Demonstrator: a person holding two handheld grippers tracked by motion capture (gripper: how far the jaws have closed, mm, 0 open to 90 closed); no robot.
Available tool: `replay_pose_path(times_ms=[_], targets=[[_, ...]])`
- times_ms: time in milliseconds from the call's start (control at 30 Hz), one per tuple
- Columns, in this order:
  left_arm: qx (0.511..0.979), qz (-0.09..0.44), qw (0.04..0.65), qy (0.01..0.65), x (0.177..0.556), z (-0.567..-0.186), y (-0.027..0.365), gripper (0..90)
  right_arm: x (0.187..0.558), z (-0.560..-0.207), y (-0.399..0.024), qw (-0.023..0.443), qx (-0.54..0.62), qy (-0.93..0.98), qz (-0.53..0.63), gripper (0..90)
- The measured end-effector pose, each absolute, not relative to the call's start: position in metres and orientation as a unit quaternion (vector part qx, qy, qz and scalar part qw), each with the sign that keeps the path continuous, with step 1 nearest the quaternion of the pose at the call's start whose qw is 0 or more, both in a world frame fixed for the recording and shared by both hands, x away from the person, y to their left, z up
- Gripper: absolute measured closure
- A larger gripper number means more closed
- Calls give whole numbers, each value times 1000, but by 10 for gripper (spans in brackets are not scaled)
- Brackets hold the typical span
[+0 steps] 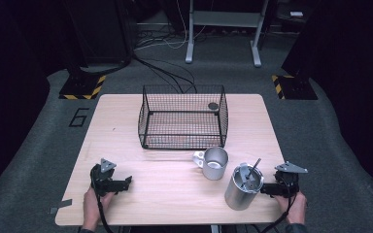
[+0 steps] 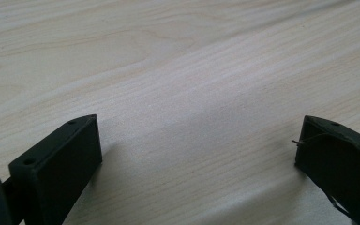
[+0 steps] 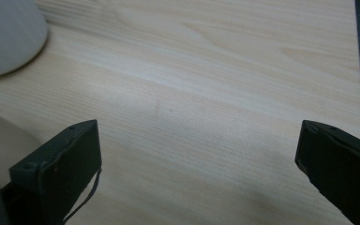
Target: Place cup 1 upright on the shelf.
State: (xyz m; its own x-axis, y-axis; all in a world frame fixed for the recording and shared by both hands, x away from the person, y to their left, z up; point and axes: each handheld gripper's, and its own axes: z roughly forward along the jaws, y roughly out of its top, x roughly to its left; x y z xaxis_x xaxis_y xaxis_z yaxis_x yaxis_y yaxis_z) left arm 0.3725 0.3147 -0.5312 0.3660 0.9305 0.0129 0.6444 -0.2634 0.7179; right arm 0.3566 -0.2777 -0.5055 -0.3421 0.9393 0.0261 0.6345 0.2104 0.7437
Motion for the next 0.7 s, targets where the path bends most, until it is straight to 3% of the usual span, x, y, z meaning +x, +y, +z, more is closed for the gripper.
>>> replay_pose_path(times_ms=[700], targets=[[760,228,320,518,372,-532,314,4,322,-475,-283,182,491,764,376,0]])
